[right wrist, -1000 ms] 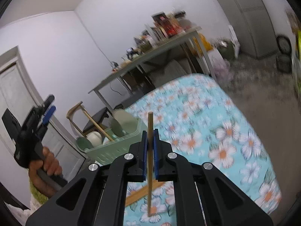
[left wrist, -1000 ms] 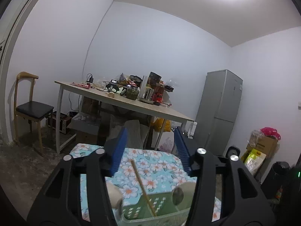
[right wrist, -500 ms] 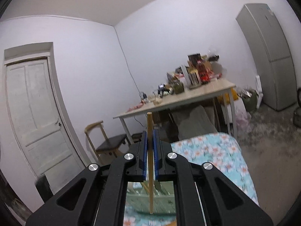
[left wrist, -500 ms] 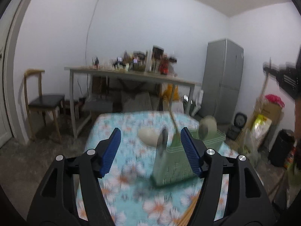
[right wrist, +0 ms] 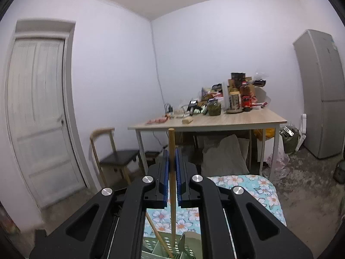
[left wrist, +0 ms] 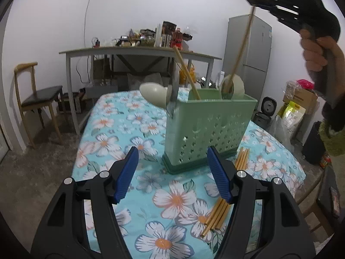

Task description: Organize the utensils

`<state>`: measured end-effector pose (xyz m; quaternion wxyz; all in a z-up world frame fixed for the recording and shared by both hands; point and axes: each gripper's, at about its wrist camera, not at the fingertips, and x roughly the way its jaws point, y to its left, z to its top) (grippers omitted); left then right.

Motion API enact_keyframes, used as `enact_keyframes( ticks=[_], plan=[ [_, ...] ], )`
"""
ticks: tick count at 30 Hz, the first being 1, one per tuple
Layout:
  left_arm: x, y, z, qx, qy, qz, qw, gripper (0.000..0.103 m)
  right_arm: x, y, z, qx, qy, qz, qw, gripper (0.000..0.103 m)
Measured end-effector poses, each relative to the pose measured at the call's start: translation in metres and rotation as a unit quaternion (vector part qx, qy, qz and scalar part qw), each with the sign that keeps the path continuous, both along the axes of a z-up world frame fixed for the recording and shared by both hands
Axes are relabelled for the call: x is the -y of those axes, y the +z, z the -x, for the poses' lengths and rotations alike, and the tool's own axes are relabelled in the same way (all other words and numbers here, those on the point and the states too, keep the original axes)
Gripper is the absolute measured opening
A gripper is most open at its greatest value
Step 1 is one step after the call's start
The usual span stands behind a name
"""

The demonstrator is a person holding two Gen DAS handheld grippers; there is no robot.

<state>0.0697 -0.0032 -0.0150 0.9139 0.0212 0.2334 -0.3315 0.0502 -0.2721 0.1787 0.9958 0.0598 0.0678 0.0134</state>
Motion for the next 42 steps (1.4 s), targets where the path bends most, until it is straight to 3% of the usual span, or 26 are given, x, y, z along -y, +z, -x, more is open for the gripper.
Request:
enact_keyframes(
  ticks=[8, 11, 14, 18, 23, 28, 30, 32, 34, 38, 42],
  plan=[
    [-0.001, -0.014, -0.007, -0.027, -0.005, 0.002, 0.9996, 0.063, -0.038, -0.046, -0.056, -0.079, 0.004, 0.101, 0.992, 0.006],
    [0.000, -0.016, -0.008, -0.033, -0.008, 0.002, 0.9994, 0.063, -0.045, -0.062, -0.071, -0.123, 0.015, 0.104, 0.987, 0.012],
    [0.000, -0.018, -0.008, -0.038, -0.011, 0.003, 0.9992, 0.063, -0.040, -0.065, -0.072, -0.133, 0.022, 0.082, 0.987, 0.032],
    [0.000, -0.018, -0.008, -0.040, -0.013, 0.004, 0.9991, 0.063, -0.026, -0.055, -0.055, -0.115, 0.022, 0.045, 0.992, 0.044],
    [0.000, -0.017, -0.007, -0.043, -0.017, 0.008, 0.9989, 0.063, 0.002, -0.051, -0.023, -0.104, 0.016, -0.029, 0.994, 0.045],
    [0.002, -0.018, -0.006, -0.047, -0.026, 0.008, 0.9985, 0.063, 0.031, -0.077, 0.009, -0.128, -0.002, -0.105, 0.986, 0.045],
    [0.004, -0.018, -0.005, -0.050, -0.029, 0.007, 0.9983, 0.063, 0.045, -0.097, 0.019, -0.148, -0.014, -0.143, 0.978, 0.045],
    [0.006, -0.018, -0.004, -0.053, -0.033, 0.008, 0.9980, 0.063, 0.060, -0.131, 0.026, -0.183, -0.014, -0.203, 0.962, 0.045],
    [0.009, -0.019, -0.004, -0.056, -0.036, 0.007, 0.9978, 0.063, 0.071, -0.174, 0.028, -0.232, -0.018, -0.273, 0.933, 0.045],
    [0.014, -0.018, -0.001, -0.054, -0.042, -0.001, 0.9976, 0.063, 0.083, -0.239, 0.031, -0.300, -0.027, -0.373, 0.878, 0.036],
    [0.014, -0.018, 0.002, -0.052, -0.042, -0.004, 0.9977, 0.063, 0.088, -0.279, 0.030, -0.331, -0.037, -0.431, 0.838, 0.027]
  ],
)
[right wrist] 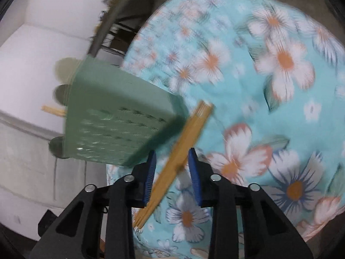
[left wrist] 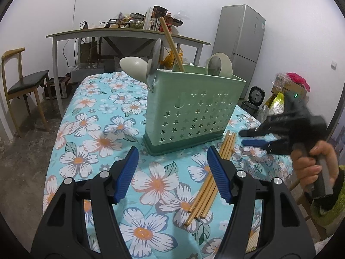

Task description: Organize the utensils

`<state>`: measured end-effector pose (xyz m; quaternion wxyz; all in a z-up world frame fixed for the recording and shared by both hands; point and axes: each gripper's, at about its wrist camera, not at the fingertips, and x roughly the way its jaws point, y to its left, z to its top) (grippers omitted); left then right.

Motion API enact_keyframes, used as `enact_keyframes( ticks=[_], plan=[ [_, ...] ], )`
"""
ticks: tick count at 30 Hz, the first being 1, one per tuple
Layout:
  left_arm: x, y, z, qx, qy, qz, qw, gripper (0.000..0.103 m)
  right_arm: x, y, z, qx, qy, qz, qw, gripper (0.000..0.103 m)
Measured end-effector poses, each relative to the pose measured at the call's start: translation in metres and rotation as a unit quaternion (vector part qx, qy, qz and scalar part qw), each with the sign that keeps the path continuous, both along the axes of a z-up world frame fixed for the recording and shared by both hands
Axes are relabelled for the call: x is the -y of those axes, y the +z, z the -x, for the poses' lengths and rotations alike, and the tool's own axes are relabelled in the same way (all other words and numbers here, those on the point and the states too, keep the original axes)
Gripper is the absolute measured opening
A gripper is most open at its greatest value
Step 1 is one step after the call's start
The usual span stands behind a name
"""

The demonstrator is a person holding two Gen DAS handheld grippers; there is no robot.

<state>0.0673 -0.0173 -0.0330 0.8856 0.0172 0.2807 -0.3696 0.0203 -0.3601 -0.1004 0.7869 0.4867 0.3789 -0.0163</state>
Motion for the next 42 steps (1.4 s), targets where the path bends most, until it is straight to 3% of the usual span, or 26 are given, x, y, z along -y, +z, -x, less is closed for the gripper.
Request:
enact_keyframes(
  ticks=[8, 16, 25, 29, 34, 42],
  plan=[
    [-0.005, 0.000, 0.000, -0.005, 0.004, 0.004, 1.0000, 0.063, 0.001, -0.032, -0.009, -0.011, -0.023, -0.034, 0.999, 0.011],
    [-0.004, -0.002, -0.001, -0.010, 0.003, 0.005, 0.9999, 0.063, 0.006, -0.031, -0.008, 0.005, -0.029, -0.037, 0.999, 0.010],
    [0.004, -0.003, -0.003, -0.009, -0.003, -0.008, 0.9999, 0.063, 0.012, -0.024, 0.024, 0.016, -0.027, -0.029, 0.999, 0.010],
    [0.016, -0.003, -0.001, -0.007, -0.025, -0.021, 0.9994, 0.063, 0.020, -0.013, 0.039, 0.016, -0.032, -0.004, 0.999, 0.010],
    [0.046, -0.002, 0.001, -0.007, -0.087, -0.048, 0.9950, 0.061, 0.032, -0.002, 0.057, 0.015, -0.037, 0.031, 0.999, 0.010],
    [0.115, -0.014, 0.002, -0.001, -0.185, -0.109, 0.9767, 0.040, 0.047, 0.016, 0.076, 0.016, -0.044, 0.101, 0.994, 0.010]
  ],
)
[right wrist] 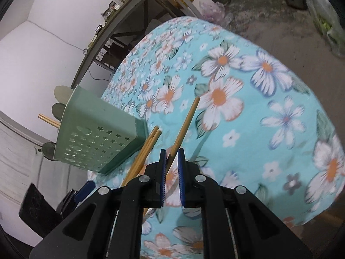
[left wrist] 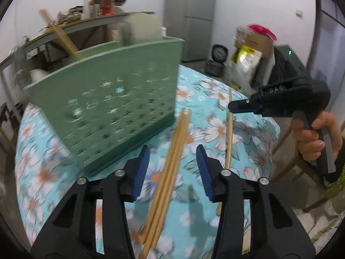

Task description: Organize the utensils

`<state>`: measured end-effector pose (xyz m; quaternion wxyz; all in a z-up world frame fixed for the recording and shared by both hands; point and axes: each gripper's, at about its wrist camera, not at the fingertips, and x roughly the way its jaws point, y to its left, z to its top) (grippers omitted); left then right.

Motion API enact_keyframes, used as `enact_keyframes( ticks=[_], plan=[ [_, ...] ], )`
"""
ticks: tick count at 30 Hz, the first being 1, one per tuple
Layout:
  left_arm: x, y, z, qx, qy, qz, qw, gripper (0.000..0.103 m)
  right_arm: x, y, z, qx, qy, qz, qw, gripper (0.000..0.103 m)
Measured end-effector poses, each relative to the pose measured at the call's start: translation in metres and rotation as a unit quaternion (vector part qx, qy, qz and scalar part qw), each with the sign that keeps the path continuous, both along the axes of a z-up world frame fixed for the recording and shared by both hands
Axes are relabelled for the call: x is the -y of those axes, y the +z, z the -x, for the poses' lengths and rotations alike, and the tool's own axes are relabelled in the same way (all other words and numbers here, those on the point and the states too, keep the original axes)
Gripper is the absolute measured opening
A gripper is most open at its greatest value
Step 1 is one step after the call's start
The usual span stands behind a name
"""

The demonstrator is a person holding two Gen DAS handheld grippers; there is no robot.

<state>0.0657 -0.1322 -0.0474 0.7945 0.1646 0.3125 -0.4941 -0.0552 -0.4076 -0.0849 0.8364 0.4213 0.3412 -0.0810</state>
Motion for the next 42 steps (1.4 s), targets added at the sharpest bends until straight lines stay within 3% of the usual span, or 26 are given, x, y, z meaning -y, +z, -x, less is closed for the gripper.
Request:
enact_keyframes(
  ticks=[5, 10, 13, 19, 35, 36, 38, 42],
  plan=[
    [0.037, -0.014, -0.003, 0.006, -0.034, -0.038, 0.9987, 0.025, 0.007, -0.004, -0.005, 0.002, 0.000, 0.005, 1.000, 0.010],
    [0.061, -0.032, -0.005, 0.018, -0.043, -0.089, 0.9949, 0.018, 0.012, -0.012, -0.005, 0.005, 0.002, -0.004, 1.000, 0.010],
    [0.066, -0.037, -0.004, 0.031, -0.042, -0.098, 0.9938, 0.017, 0.014, -0.018, -0.008, 0.006, 0.004, -0.013, 1.000, 0.010],
    [0.075, -0.039, -0.003, 0.063, -0.037, -0.112, 0.9910, 0.004, 0.016, -0.024, -0.009, 0.007, 0.008, -0.021, 1.000, 0.011],
    [0.062, -0.030, 0.000, 0.042, -0.031, -0.102, 0.9934, 0.004, 0.015, -0.024, -0.008, 0.016, 0.010, -0.020, 1.000, 0.011],
    [0.061, -0.030, 0.001, 0.044, -0.033, -0.104, 0.9931, 0.005, 0.015, -0.024, -0.008, 0.015, 0.011, -0.020, 1.000, 0.011],
    [0.063, -0.033, 0.003, 0.047, -0.037, -0.114, 0.9917, 0.018, 0.014, -0.024, -0.008, 0.015, 0.011, -0.021, 1.000, 0.011],
    [0.066, -0.036, 0.005, 0.051, -0.038, -0.116, 0.9912, 0.019, 0.015, -0.025, -0.009, 0.015, 0.012, -0.023, 1.000, 0.011]
  ],
)
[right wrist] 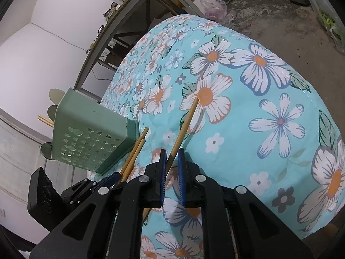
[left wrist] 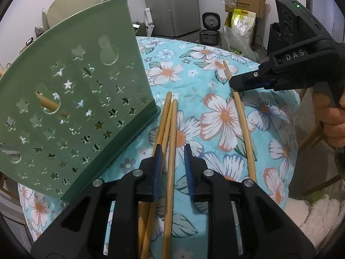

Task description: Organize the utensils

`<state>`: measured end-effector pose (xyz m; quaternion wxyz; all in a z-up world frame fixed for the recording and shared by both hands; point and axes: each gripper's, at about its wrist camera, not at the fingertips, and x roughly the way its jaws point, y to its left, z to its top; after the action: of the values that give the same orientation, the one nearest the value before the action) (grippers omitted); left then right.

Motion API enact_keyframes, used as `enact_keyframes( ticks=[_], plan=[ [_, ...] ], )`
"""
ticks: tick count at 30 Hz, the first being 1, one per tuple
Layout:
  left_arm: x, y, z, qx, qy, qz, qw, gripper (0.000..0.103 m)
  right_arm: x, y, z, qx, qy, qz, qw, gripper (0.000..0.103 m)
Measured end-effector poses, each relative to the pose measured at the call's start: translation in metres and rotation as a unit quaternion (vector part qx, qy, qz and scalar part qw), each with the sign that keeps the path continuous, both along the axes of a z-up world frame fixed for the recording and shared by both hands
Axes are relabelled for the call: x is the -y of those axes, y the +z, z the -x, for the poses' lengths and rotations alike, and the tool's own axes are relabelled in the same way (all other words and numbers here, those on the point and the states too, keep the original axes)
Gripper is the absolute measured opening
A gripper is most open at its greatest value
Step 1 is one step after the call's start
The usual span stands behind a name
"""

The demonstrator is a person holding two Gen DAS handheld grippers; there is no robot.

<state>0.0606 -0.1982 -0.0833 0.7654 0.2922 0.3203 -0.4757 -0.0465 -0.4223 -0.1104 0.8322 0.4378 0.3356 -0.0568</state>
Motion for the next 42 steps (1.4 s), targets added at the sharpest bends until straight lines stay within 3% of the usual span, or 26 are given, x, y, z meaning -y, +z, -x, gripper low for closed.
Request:
enact_keyframes(
  ticks=[4, 7, 19, 24, 26, 28, 42],
  plan=[
    [0.004, -0.001, -0.002, -0.002, 0.008, 0.002, 1.0000, 0.019, 0.001, -0.003, 0.000, -0.001, 0.000, -0.005, 1.000, 0.011],
    [0.006, -0.001, -0.002, 0.001, 0.009, 0.000, 1.0000, 0.005, 0.002, -0.004, 0.000, 0.000, 0.000, -0.008, 1.000, 0.011],
    [-0.024, 0.006, 0.018, -0.041, 0.003, -0.017, 0.9990, 0.005, 0.002, -0.004, 0.004, 0.003, 0.000, -0.010, 1.000, 0.011],
    [-0.027, 0.005, 0.012, -0.071, 0.014, -0.022, 0.9972, 0.009, 0.002, -0.004, 0.003, 0.001, 0.000, -0.014, 1.000, 0.011],
    [-0.024, 0.005, 0.006, -0.081, 0.019, -0.017, 0.9964, 0.023, 0.003, -0.004, 0.003, -0.001, 0.000, -0.018, 1.000, 0.011],
    [-0.019, 0.005, 0.003, -0.086, 0.019, -0.014, 0.9960, 0.026, 0.003, -0.005, 0.002, -0.003, 0.000, -0.021, 1.000, 0.012],
    [0.027, -0.005, -0.016, -0.091, 0.028, -0.022, 0.9952, 0.025, 0.013, -0.010, -0.008, -0.011, -0.016, -0.038, 0.999, 0.012]
  ],
)
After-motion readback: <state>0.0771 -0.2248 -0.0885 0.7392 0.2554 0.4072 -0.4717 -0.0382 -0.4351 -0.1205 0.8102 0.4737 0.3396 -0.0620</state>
